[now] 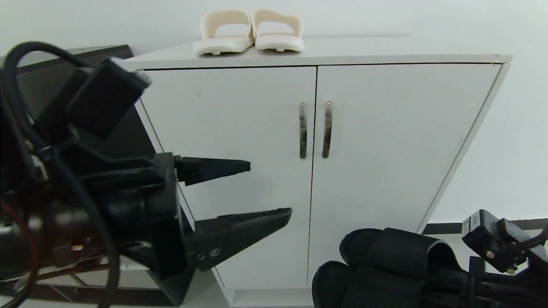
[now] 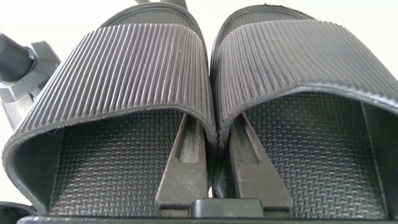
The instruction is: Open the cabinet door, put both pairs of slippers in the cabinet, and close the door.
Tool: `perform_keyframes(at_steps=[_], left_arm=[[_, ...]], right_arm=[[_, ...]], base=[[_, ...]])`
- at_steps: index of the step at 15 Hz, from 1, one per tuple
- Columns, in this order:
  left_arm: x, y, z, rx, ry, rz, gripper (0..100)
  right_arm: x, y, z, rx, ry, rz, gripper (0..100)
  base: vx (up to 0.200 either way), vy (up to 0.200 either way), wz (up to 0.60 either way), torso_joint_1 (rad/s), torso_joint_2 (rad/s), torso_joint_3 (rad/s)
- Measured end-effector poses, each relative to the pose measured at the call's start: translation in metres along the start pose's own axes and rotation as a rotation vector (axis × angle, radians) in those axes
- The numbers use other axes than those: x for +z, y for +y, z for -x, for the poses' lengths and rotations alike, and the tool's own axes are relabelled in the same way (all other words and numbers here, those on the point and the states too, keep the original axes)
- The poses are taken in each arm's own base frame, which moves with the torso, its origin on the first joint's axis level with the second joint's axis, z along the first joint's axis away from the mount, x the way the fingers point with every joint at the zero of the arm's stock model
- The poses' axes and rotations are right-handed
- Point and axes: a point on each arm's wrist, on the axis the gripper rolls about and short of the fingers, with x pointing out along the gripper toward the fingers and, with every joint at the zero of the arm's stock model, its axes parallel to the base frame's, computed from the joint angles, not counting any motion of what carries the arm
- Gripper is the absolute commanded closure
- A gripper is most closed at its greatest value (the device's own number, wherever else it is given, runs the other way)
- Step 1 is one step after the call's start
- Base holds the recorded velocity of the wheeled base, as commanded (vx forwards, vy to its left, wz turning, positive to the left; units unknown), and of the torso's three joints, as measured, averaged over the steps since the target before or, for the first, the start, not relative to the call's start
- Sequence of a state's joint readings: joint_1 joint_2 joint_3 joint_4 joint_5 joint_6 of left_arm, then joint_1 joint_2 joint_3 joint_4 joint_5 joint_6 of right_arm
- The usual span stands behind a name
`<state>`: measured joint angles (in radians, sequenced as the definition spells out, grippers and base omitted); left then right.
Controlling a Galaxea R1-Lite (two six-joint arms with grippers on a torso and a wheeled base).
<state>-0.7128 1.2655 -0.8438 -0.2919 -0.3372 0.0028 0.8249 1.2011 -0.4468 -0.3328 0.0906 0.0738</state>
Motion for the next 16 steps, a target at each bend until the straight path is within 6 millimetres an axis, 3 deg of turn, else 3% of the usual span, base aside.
perform_keyframes(at_steps=[5,9,13,16], left_arm=[[0.024,0.014,-0.059,-0.051,-0.016,0.1,0],[0.032,0.022,-0.093,-0.112,-0.015,0.146,0],[0.038,0.029,-0.111,-0.201,-0.013,0.24,0],[0.039,0.036,-0.121,-0.142,-0.027,0.237,0]], right_arm=[[0.0,0.0,0.0,-0.002,0.002,0.0,100],[-0.001,0.0,0.0,-0.001,0.004,0.0,100],[-0.002,0.0,0.0,-0.002,0.007,0.0,100],[-0.002,0.0,-0.001,-0.002,0.007,-0.001,100]], base=[[0.0,0.0,0.0,0.0,0.0,0.0],[0.0,0.0,0.0,0.0,0.0,0.0],[0.0,0.0,0.0,0.0,0.0,0.0],[0.0,0.0,0.0,0.0,0.0,0.0]])
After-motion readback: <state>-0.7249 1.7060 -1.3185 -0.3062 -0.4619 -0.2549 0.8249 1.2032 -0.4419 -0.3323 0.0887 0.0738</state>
